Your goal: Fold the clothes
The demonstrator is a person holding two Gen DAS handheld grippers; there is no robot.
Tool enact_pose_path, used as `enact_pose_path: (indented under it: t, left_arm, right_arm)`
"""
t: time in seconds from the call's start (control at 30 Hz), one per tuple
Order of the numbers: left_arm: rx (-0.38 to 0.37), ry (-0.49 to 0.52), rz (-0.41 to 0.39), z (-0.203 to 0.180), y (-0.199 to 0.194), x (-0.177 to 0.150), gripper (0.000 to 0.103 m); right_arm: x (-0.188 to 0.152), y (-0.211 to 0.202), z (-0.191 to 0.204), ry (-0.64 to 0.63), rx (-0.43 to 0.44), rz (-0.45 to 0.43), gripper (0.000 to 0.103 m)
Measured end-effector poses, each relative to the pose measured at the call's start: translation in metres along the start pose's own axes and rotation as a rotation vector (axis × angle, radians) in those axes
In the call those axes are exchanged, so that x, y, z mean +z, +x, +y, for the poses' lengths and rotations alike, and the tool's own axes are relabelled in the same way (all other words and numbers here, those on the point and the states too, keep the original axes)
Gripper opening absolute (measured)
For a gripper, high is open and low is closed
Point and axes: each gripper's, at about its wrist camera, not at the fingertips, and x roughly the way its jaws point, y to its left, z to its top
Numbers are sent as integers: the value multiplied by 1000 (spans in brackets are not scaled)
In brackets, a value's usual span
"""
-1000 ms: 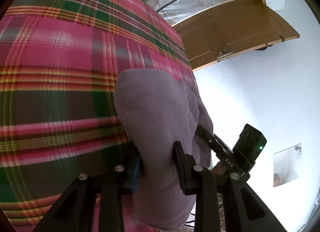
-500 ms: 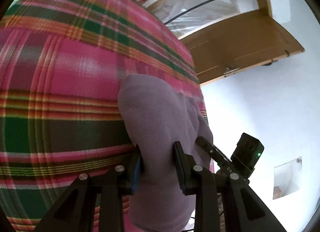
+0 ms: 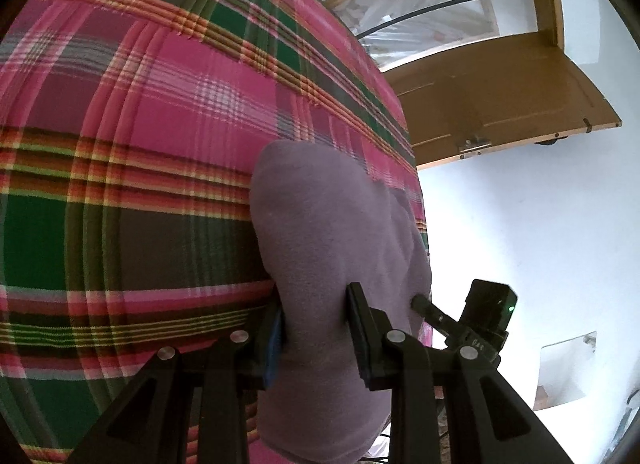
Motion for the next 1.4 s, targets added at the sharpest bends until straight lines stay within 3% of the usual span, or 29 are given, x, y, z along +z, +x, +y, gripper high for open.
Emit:
enact_pose_path:
  t: [0.13,0.4,0.5,0.77,1.03,1.4]
  left_arm:
    - [3,0,2,3,-2,-3,31]
    - [-3,-10,18,12,-5,-7,32]
    - [-13,-17,27,17,-5,-8,33]
    - [-36,-36,42,24,-1,-17,35]
    - [-31,-31,34,24,-3,-16,34]
    - [-4,-23,-1,20,-1,-23,33]
  right_arm:
    - [-4,8,-8,27,9,43,39]
    - [10,35,-3,10,125,110,40]
    - [18,43,-1,-5,167,140,48]
    - [21,51,9,-48,178,157,52]
    - [14,53,12,-56,146,117,28]
    - [5,50,24,-142,39,62,25]
